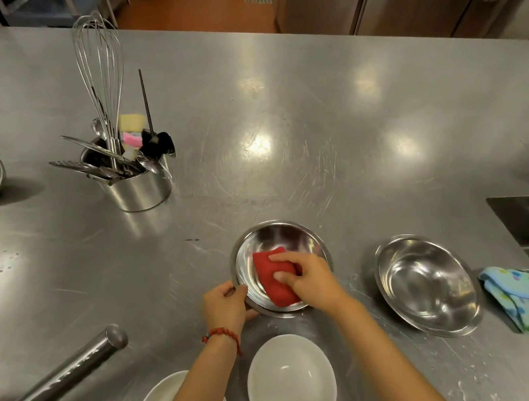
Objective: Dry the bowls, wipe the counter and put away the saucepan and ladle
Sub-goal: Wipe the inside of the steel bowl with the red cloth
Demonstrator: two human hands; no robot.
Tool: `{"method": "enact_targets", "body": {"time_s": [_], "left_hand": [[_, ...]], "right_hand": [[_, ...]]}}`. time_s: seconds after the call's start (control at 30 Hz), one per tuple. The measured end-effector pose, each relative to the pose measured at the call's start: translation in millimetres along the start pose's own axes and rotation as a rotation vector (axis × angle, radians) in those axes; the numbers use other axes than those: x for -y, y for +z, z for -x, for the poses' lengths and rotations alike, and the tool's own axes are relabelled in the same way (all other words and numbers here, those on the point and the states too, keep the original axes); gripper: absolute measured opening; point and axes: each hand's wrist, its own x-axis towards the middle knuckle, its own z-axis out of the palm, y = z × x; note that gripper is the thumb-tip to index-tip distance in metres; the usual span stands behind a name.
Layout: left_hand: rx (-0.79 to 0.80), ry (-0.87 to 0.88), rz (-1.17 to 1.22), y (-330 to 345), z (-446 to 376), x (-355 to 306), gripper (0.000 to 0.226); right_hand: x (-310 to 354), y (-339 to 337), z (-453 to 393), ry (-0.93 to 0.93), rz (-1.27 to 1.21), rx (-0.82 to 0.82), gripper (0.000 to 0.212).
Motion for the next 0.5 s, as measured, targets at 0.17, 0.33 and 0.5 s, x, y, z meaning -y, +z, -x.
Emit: {"method": "enact_targets", "body": {"time_s": [0.17, 0.33, 0.5], "left_hand": [[-0.019, -0.005, -0.034, 0, -2, 0, 0.012], [-0.053, -0.007, -0.055, -2, 0, -3, 0.013], [-0.056, -0.037, -0.022, -5, 1, -8, 0.022]], "right_hand": [[-1, -10, 18, 0.011, 0.179, 0.136, 0.035], [-3, -32, 18, 0.018, 0.392, 0.143, 0.037], [-16, -58, 14, 0.047, 0.494, 0.079, 0.038]]}}
